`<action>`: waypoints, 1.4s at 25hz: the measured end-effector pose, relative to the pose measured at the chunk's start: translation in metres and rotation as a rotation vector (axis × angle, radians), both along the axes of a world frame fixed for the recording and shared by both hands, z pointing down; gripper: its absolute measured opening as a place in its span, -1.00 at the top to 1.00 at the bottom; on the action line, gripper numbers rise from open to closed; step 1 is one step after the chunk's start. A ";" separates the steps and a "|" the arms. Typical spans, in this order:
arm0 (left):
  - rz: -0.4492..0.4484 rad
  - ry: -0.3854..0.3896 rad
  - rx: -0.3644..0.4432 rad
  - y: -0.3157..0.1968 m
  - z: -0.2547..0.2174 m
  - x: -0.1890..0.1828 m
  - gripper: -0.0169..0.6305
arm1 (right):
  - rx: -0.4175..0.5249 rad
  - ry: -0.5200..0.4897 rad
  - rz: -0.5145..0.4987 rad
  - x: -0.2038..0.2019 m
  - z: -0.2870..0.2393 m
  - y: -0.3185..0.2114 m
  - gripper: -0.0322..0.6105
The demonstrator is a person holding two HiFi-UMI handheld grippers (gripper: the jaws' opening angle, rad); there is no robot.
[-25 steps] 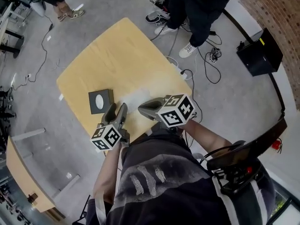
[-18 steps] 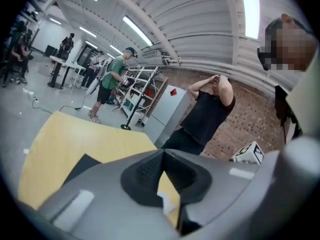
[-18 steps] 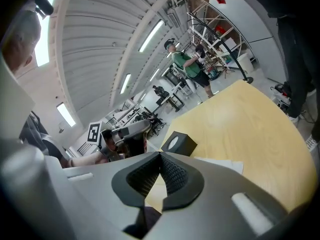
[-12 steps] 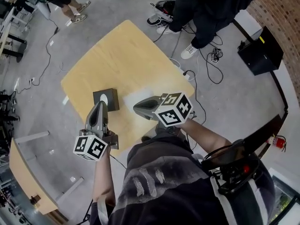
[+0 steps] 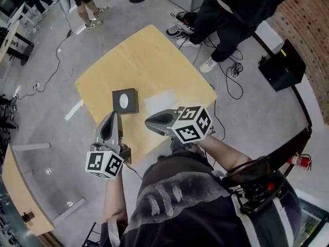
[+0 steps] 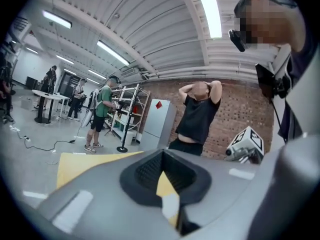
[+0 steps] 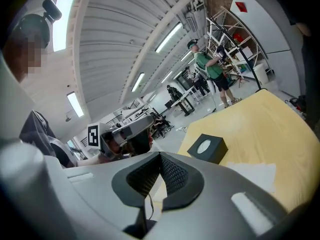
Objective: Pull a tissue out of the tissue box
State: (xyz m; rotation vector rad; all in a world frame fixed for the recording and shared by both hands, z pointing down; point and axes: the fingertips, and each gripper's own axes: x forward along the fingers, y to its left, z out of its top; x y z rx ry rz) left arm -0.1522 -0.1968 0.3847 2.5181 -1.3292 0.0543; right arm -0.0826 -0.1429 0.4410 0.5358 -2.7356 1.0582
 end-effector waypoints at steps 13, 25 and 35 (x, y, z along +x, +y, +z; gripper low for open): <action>0.000 0.033 0.095 0.080 -0.018 -0.066 0.95 | 0.055 0.040 -0.035 -0.067 -0.014 0.074 0.90; 0.056 0.034 0.165 0.125 -0.041 -0.073 0.95 | 0.169 0.034 0.002 -0.087 -0.053 0.107 0.90; 0.193 0.027 0.175 0.142 -0.053 -0.013 0.95 | 0.199 0.031 0.094 -0.043 -0.067 0.127 0.90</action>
